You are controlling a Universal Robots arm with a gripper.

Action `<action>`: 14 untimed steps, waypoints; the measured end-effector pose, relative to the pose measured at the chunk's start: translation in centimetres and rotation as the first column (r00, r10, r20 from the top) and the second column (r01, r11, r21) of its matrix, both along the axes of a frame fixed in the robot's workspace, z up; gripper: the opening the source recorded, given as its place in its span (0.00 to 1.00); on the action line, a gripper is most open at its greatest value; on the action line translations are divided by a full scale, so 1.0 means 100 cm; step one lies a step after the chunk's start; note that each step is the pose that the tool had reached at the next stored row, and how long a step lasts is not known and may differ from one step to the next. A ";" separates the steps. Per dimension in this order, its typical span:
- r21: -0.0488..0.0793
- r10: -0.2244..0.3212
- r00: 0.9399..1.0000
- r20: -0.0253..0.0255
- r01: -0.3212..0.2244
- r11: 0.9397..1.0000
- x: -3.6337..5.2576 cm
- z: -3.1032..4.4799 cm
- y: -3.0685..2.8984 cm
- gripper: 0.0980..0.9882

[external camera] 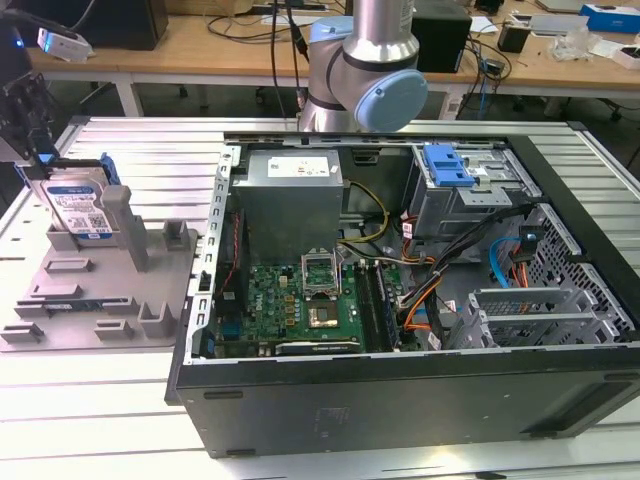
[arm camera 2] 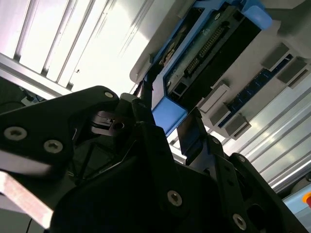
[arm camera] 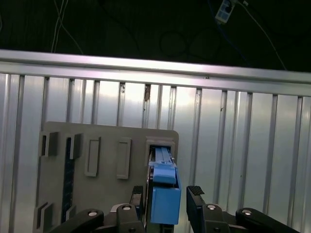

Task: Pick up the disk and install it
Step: 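Pick up the disk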

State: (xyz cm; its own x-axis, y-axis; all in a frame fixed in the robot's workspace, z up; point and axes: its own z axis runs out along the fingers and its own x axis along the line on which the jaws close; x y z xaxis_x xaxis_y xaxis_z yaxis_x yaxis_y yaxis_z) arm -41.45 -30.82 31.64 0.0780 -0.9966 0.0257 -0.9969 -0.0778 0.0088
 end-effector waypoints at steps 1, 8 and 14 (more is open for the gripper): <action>0.000 -0.001 1.000 0.000 0.001 1.000 0.0000 -0.0005 0.0000 0.43; 0.000 -0.009 1.000 -0.001 0.009 1.000 0.0002 -0.0035 0.0000 0.43; 0.000 -0.014 1.000 -0.001 0.014 1.000 0.0003 -0.0069 0.0000 0.43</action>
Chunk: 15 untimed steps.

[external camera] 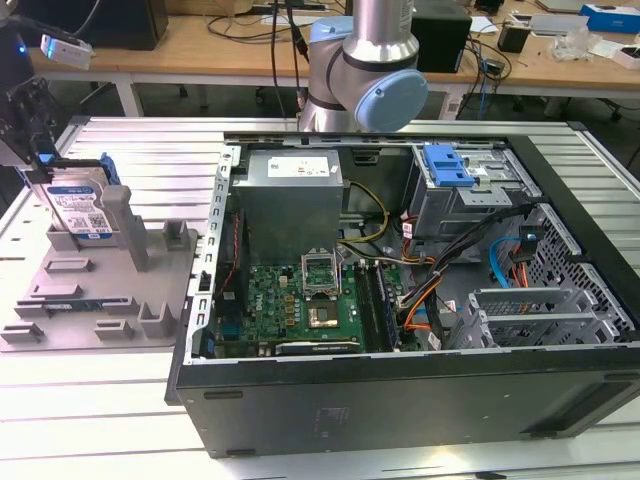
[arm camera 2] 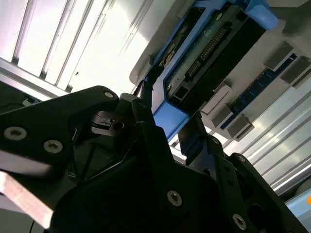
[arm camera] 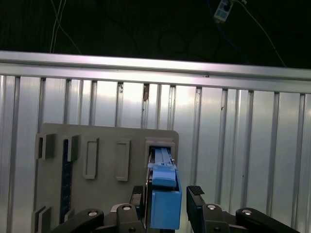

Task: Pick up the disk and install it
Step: 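Pick up the disk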

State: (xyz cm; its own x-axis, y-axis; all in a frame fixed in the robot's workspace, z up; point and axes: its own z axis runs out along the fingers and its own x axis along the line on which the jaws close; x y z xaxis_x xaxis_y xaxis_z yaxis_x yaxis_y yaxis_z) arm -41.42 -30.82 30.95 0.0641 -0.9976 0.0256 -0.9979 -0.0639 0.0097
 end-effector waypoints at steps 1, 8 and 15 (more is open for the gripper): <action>0.000 0.000 1.000 0.000 0.000 1.000 0.0000 -0.0005 0.0000 0.43; 0.000 -0.005 1.000 0.000 0.005 1.000 0.0000 -0.0056 0.0000 0.43; 0.000 -0.013 1.000 0.000 0.013 1.000 0.0000 -0.0082 -0.0005 0.43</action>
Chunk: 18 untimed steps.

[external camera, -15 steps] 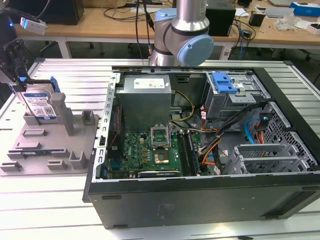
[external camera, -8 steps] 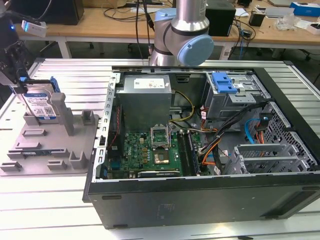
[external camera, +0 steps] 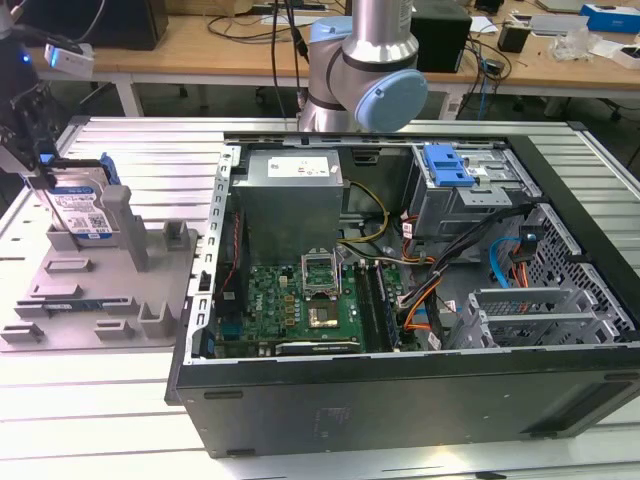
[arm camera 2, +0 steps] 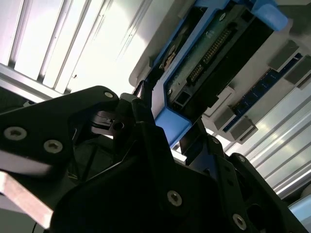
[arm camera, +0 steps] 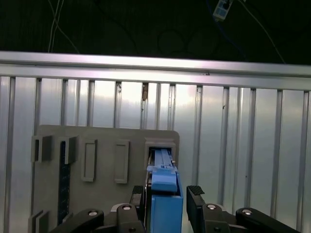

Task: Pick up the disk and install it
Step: 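Pick up the disk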

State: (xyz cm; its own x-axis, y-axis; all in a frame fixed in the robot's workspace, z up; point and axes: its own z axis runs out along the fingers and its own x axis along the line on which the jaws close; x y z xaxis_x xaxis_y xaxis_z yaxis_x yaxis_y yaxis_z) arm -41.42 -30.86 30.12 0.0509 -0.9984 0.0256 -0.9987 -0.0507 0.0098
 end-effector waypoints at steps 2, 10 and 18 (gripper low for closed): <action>0.000 -0.002 1.000 0.000 0.002 1.000 0.0000 -0.0005 -0.0001 0.43; 0.000 -0.009 1.000 0.000 0.009 1.000 0.0000 -0.0016 -0.0010 0.43; 0.000 -0.018 1.000 0.000 0.018 1.000 0.0001 -0.0016 -0.0022 0.43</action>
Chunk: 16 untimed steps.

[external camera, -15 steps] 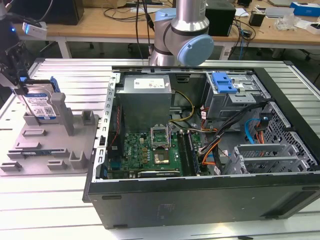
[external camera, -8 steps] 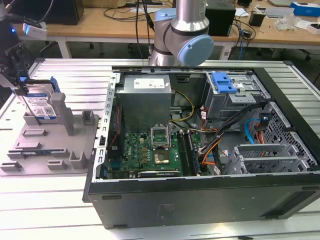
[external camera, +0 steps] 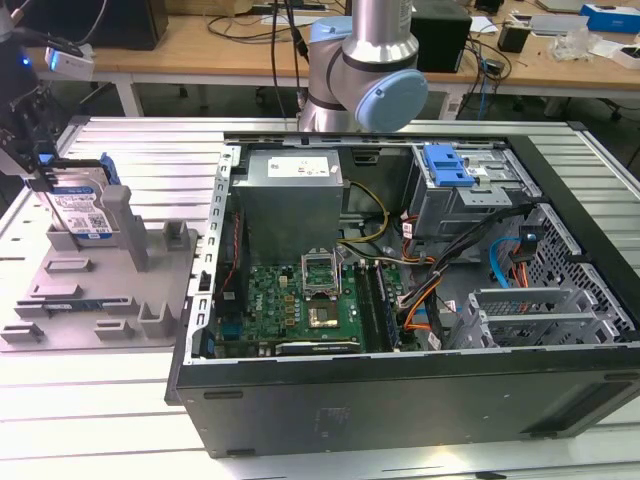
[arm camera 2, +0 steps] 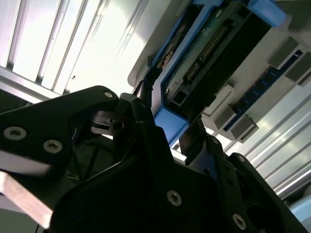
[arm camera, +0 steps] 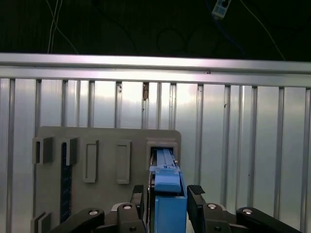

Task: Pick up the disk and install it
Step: 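Pick up the disk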

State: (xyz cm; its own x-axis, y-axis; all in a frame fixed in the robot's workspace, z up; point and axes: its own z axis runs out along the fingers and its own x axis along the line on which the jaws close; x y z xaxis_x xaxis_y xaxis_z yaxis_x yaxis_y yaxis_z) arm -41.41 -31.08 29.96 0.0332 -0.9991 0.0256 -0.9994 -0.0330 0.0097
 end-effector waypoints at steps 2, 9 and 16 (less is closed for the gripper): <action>0.000 -0.003 1.000 0.000 0.003 1.000 0.0002 0.0000 -0.0003 0.43; 0.000 -0.012 1.000 0.000 0.012 1.000 0.0014 -0.0001 -0.0022 0.43; 0.000 -0.018 1.000 0.000 0.018 1.000 0.0014 -0.0007 -0.0028 0.43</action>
State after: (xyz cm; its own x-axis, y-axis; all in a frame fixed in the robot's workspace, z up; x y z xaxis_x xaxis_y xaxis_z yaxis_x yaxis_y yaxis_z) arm -41.27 -31.36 29.89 0.0154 -0.9996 0.0257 -0.9998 -0.0151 0.0098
